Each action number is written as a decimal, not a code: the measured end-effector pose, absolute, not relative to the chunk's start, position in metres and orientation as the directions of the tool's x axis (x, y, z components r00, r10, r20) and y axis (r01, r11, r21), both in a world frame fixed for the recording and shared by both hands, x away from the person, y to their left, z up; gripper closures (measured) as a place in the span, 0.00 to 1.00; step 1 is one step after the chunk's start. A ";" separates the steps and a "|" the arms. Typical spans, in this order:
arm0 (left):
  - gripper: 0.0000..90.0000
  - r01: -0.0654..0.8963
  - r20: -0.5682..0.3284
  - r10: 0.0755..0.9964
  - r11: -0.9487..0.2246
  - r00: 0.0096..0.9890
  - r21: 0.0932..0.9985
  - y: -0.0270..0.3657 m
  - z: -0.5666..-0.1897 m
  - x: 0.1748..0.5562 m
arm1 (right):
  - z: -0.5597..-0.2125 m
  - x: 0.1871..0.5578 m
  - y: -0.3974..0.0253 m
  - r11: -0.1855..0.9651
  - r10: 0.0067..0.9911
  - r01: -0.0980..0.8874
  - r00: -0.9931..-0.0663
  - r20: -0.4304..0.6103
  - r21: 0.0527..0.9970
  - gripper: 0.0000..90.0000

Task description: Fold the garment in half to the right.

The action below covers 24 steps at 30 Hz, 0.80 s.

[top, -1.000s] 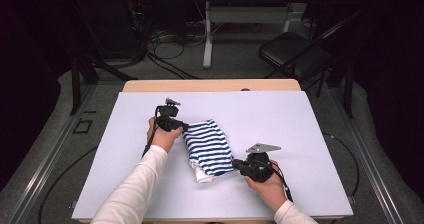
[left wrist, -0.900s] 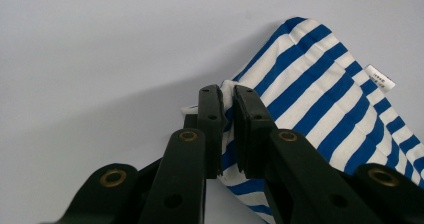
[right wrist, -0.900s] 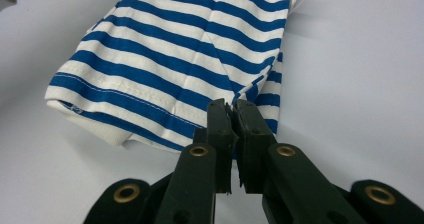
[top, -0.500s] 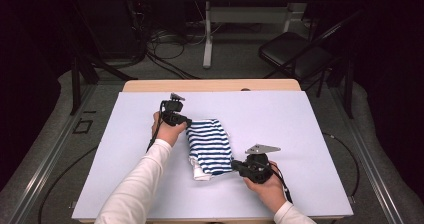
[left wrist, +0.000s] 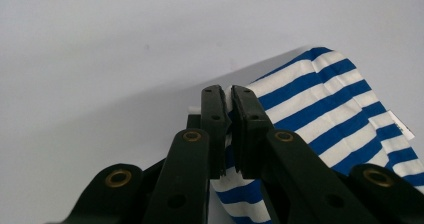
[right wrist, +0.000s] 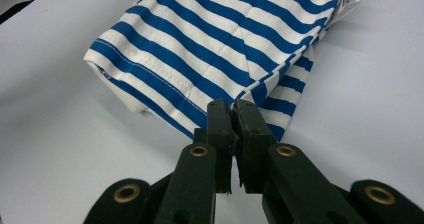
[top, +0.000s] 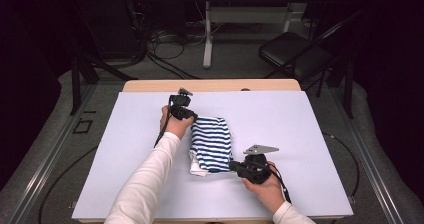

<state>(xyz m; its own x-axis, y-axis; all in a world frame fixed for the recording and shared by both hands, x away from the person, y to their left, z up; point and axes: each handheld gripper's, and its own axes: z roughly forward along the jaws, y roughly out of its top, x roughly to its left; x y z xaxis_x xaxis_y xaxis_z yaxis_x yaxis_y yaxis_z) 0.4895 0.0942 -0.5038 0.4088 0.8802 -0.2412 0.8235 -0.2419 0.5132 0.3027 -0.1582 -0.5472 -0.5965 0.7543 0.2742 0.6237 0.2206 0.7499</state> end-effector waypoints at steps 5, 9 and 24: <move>0.94 0.825 -0.239 0.882 -0.243 0.407 0.509 0.090 -0.505 0.495 | -0.548 0.303 -0.159 0.215 0.755 0.627 -0.593 0.279 0.749 0.96; 0.94 0.826 -0.238 0.883 -0.239 0.404 0.511 0.086 -0.506 0.498 | -0.548 0.304 -0.161 0.206 0.759 0.629 -0.586 0.283 0.750 0.96; 0.95 0.813 -0.226 0.889 -0.228 0.398 0.535 0.079 -0.506 0.504 | -0.552 0.303 -0.160 0.189 0.756 0.644 -0.577 0.308 0.741 0.96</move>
